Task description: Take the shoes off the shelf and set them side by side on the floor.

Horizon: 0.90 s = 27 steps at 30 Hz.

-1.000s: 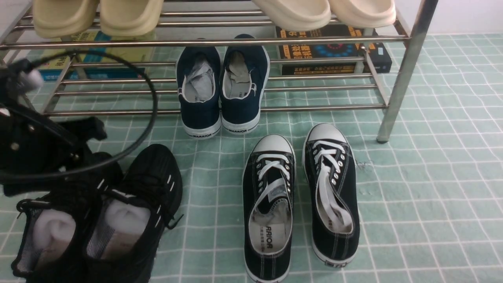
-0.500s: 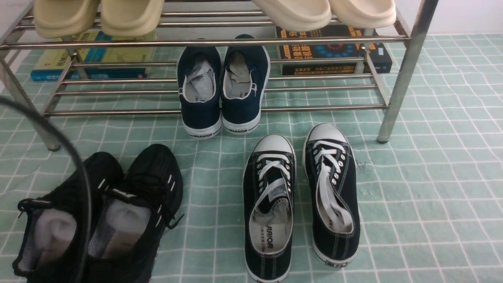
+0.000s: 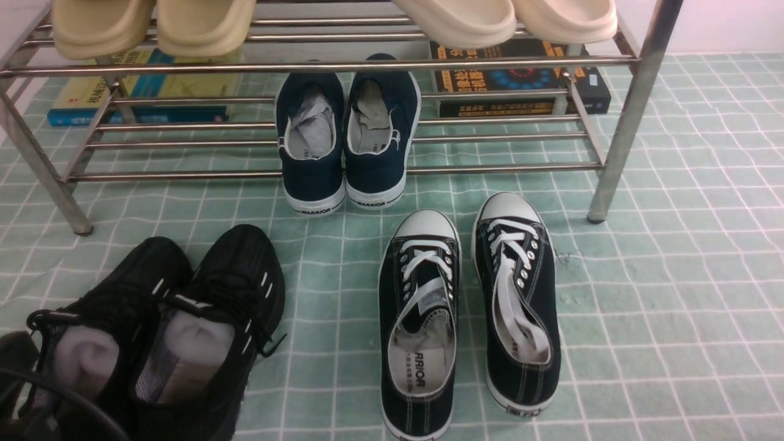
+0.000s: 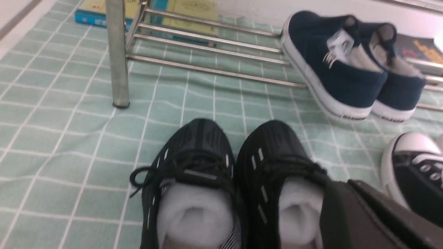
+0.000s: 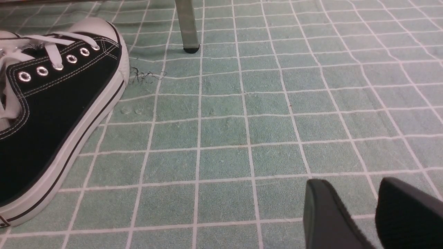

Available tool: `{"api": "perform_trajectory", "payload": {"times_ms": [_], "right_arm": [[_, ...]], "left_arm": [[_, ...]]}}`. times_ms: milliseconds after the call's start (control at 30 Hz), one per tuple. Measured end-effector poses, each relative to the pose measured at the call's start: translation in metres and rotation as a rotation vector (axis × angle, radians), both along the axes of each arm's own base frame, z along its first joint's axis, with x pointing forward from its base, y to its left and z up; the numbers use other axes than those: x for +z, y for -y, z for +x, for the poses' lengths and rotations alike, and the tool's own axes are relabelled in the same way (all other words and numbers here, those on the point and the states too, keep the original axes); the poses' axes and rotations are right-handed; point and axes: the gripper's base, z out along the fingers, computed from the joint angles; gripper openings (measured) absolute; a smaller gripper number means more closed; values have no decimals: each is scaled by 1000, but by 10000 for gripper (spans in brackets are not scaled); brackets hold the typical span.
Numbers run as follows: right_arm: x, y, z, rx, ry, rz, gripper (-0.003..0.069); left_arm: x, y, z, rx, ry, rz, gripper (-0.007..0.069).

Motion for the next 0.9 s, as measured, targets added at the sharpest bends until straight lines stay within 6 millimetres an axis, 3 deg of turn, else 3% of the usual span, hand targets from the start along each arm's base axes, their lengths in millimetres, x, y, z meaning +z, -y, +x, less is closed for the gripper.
{"api": "perform_trajectory", "payload": {"times_ms": [167,500,767,900], "right_arm": [[0,0,0,0,0,0,244],[0,0,0,0,0,0,244],[0,0,0,0,0,0,244],[0,0,0,0,0,0,244]], "left_arm": [[-19,-1,1,2,-56,26,3],[-29,-2,-1,5,-108,57,17],[-73,-6,-17,15,-94,131,29],[-85,-8,-21,29,-68,141,35]]}}
